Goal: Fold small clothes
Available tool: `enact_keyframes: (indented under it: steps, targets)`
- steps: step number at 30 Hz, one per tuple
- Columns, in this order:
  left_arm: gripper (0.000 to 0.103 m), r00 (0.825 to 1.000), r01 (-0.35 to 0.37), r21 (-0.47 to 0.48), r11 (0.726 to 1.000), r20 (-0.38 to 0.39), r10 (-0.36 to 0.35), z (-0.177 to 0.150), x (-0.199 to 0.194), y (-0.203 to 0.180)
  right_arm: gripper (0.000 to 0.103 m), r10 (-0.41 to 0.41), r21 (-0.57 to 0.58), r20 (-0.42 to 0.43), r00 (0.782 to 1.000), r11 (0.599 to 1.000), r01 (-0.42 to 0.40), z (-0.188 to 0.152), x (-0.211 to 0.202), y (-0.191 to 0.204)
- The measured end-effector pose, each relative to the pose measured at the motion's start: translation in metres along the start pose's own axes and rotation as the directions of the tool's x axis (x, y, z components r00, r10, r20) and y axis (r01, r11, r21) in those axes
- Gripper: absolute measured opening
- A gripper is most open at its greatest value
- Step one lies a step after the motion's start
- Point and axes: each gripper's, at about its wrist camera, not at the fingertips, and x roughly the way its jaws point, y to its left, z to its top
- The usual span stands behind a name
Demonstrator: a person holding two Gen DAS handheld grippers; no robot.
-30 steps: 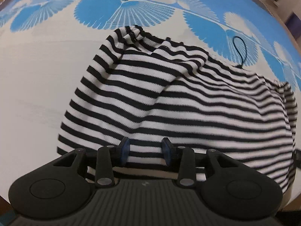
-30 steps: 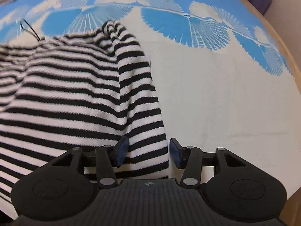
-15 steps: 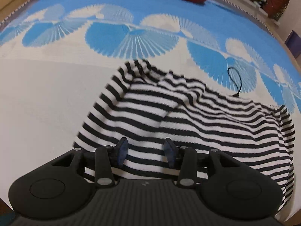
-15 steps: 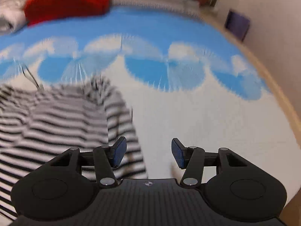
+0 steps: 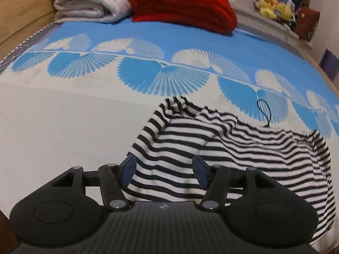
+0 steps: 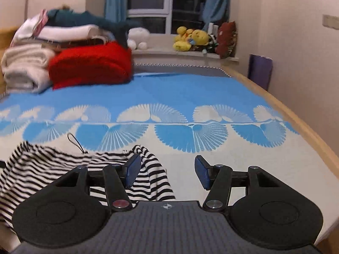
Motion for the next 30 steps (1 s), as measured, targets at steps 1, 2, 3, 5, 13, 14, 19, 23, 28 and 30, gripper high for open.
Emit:
enact_keyframes:
  steps: [1, 2, 3, 5, 13, 14, 19, 23, 28, 30]
  targets:
    - [0.068, 1.0, 0.002, -0.007, 1.0, 0.009, -0.002, 0.0, -0.003, 0.001, 0.059, -0.001, 0.014, 0.0, 1.0, 1.0, 0.001, -0.002, 0.0, 0.0]
    - [0.07, 1.0, 0.005, -0.011, 1.0, 0.019, -0.005, -0.001, -0.005, 0.001, 0.059, -0.004, 0.022, -0.003, 1.0, 1.0, 0.004, -0.004, 0.0, 0.001]
    - [0.071, 1.0, 0.005, -0.007, 1.0, 0.026, -0.005, -0.001, -0.007, 0.0, 0.059, -0.007, 0.025, -0.009, 1.0, 1.0, 0.007, -0.006, 0.001, 0.002]
    - [0.074, 0.999, -0.002, 0.014, 1.0, 0.038, 0.001, -0.002, -0.009, -0.004, 0.059, -0.015, 0.015, -0.015, 1.0, 1.0, 0.015, -0.009, 0.004, 0.005]
    - [0.078, 0.996, -0.029, 0.091, 0.995, 0.082, 0.021, -0.006, -0.018, -0.02, 0.061, -0.02, -0.029, -0.019, 1.0, 0.999, 0.019, -0.018, 0.005, 0.012]
    - [0.078, 0.996, -0.042, 0.102, 0.994, 0.085, 0.034, -0.007, -0.02, -0.022, 0.061, -0.021, -0.033, -0.021, 1.0, 0.999, 0.02, -0.019, 0.006, 0.013]
    - [0.078, 0.994, -0.055, 0.118, 0.991, 0.101, 0.043, -0.012, -0.031, -0.03, 0.062, -0.027, -0.058, -0.01, 1.0, 0.998, 0.027, -0.022, 0.003, 0.015]
    - [0.077, 0.997, -0.05, 0.232, 0.971, 0.071, 0.034, -0.009, -0.035, -0.039, 0.064, -0.012, -0.021, -0.018, 1.0, 1.0, 0.012, -0.022, 0.002, 0.011]
    - [0.036, 0.998, 0.037, 0.153, 0.988, 0.053, -0.045, 0.0, -0.058, -0.012, 0.064, 0.007, -0.017, -0.004, 1.0, 1.0, -0.007, -0.022, -0.004, 0.007]
    - [0.017, 0.996, 0.079, 0.068, 0.995, 0.032, -0.082, -0.005, -0.064, 0.009, 0.064, 0.008, -0.017, -0.002, 1.0, 1.0, -0.008, -0.022, -0.006, 0.004]
